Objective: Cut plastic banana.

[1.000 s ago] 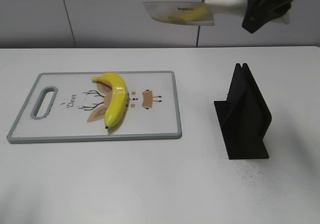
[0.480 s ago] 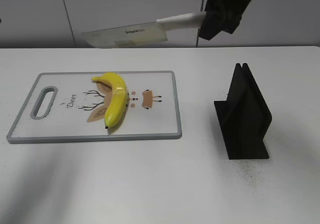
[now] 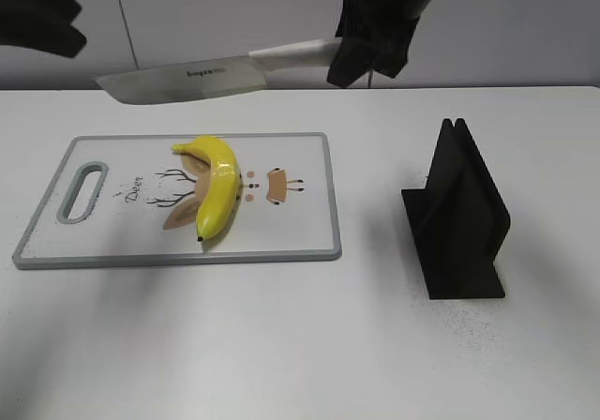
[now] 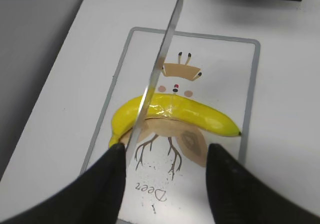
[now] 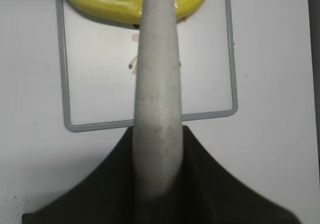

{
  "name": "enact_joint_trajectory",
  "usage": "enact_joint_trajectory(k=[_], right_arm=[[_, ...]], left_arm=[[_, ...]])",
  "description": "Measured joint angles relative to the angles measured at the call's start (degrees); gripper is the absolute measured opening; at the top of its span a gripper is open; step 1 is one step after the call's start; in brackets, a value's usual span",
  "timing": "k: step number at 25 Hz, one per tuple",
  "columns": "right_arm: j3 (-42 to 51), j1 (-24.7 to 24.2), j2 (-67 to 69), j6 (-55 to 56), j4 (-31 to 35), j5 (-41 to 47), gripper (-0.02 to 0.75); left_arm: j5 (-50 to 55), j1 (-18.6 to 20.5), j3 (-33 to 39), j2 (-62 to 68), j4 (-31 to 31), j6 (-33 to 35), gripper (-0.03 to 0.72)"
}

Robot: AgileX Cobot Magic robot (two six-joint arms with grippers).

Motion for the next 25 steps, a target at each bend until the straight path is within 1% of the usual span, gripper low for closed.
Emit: enact_joint_trajectory(k=[3,7,10,17,19,21,23,25], right_arm=[[-0.1,0.0,1.2,-0.1,0.4,-0.7,0.164],[-0.1,0.0,2.1,-0.2,0.4,-0.8,0.164],[-0.1,0.0,2.5,-0.8,0.4,-0.8,0.164],[-0.1,0.0,2.5,-1.2,0.5,-0.8,0.164],[-0.1,0.0,2.5,-1.3,0.6,-0.8,0.164],[-0.1,0.0,2.5,-1.4,0.6,-0.9,0.164],[-0.1,0.0,2.5,-1.4,0.6,-1.2,0.164],[-0.1,-0.2,2.5,-1.4,1.0,-1.7,0.164]], left_arm=[[-2.0,-1.2,-0.1,2.8,0.0,3.2,0.508],[-7.8,-3.1,-0.1,6.6,0.0,4.1,0.508],[-9.5,-4.1,-0.7,9.2,0.0,4.3,0.508],[-10.0,-4.4,-1.6,13.0,3.7,4.3,0.493],[-10.3,-4.4,-1.7,13.4,4.4,4.4,0.467],[-10.3,-4.4,-1.7,13.9,4.7,4.4,0.423],[-10.5,-4.4,-1.7,14.4,4.8,4.4,0.370],[-11.2,-4.4,-1.7,14.7,4.8,4.4,0.301]])
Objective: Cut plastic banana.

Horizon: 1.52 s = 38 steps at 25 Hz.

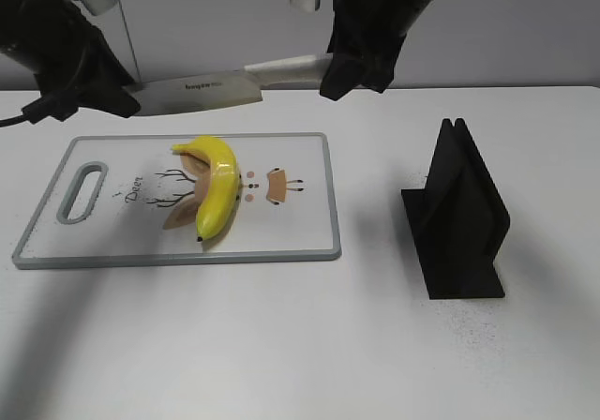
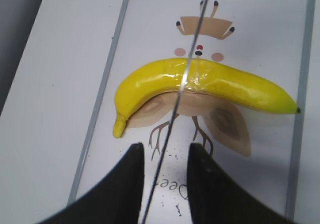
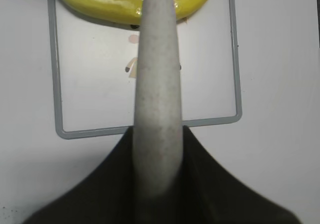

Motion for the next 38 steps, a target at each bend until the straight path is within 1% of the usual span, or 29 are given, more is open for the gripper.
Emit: enact_joint_trajectory(k=[4,6,8,15,24,28,32,33,38], right_arm=[[0.0,-0.8,0.0,-0.1,2.3,-0.2,0.164],[0.0,-0.9,0.0,-0.8,2.1,-0.4,0.164],[0.0,-1.0,0.0,-1.5,1.8,-0.5,0.164],[0.0,-1.3,0.1,-2.0,1.0,-0.6,0.165],[-0.5,-1.3,4.1,-2.1,1.3,-1.7,0.167],[-0.5,-1.3,7.7,-2.0,-0.2,-2.1,0.167],[-0.6,-1.3,14.8,-1.9,-1.6,-4.1,0.167],[-0.9,-1.5,16.3,-1.9,-2.4,-4.1,0.167],[-1.5,-1.8,18.6,-2.0,-4.2,-4.2,0.167]], left_arm=[[-2.3,0.0,0.0,0.1,-0.1,0.0,0.147],[-1.9,0.0,0.0,0.1,0.1,0.5,0.074],[-1.3,-0.3,0.0,0.2,0.4,0.9,0.043],[-2.7,-1.8,0.0,0.2,1.2,1.0,0.025],[-4.0,-1.8,0.0,2.1,2.8,1.0,0.024],[-4.9,-1.8,0.0,7.3,1.4,1.0,0.024],[-7.4,-2.0,0.0,15.3,-0.1,1.5,0.025],[-7.0,-1.9,-0.6,16.2,-1.3,1.7,0.027],[-6.4,-2.6,-1.5,17.0,-1.9,2.0,0.027]])
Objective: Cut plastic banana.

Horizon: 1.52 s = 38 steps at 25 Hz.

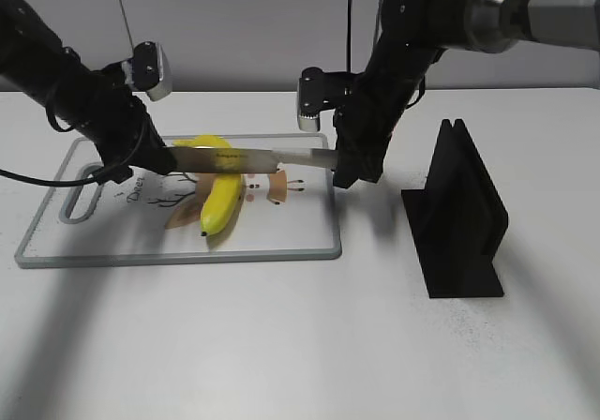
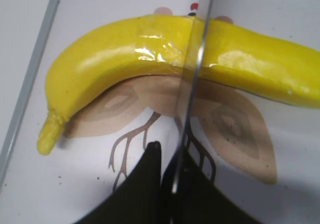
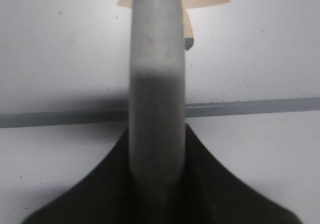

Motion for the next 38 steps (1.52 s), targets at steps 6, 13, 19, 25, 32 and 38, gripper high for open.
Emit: enact_joint_trajectory(k=[6,13,19,25,32,38], right_arm=[[0.0,0.0,-0.3,0.1,-0.4,-0.1,0.168],[0.7,0.1,-3.1,0.3,-1.1,1.6,0.168],[0.8,0.1,-8.2,0.4,-1.1,3.5,0.167],[0.3,0.1,-10.8,0.4,-0.5,6.6,0.167],[0.1,0.4,-11.0,1.5,1.7,6.9,0.163],[0.1,0.5,-11.0,1.9,2.6,6.6,0.162]], left_arm=[[-0.4,-0.3,0.1,-0.9,0.2,0.0,0.027],[-0.5,-1.1,1.0,-2.7,0.6,-0.3,0.026],[1.3,-1.3,1.3,-8.4,1.2,-0.6,0.023],[4.7,-1.3,1.4,-12.4,2.0,-1.0,0.016],[4.2,-1.4,1.4,-13.3,-2.4,-1.6,0.283],[0.2,-1.4,1.4,-13.9,-11.1,-1.9,0.612]])
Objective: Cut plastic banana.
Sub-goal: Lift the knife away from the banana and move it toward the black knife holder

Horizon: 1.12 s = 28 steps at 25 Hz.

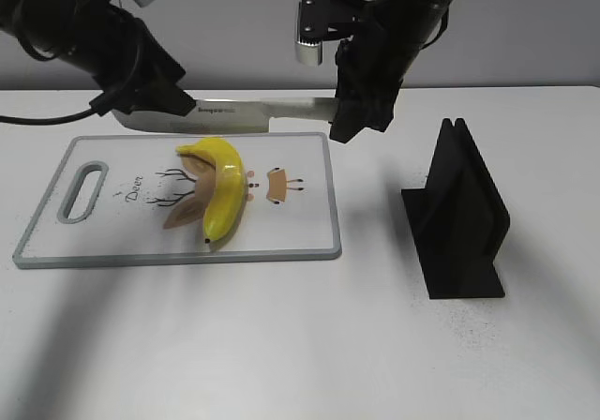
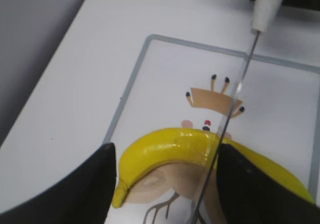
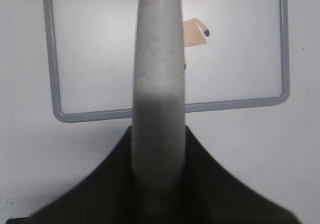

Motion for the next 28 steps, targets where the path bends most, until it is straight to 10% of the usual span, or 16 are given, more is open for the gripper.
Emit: enact_joint_trajectory(k=[11,20,28], right_arm=[[-0.7,0.0,-0.3,0.3,-0.1,0.3,0.162],[-7.9,0.0,-0.4,14.0,0.0,6.5,0.162],[-10.6,0.0,-1.0,37.1,-1.9,6.9,0.162]], left_arm=[[-9.6,0.0,0.0,-7.0,-0.1,-21.1,0.631],[-11.2,0.9,0.0,-11.3,22.8,-57.9,0.604],[8.7,5.7,-7.9,-11.5,38.5,-81.2,0.593]])
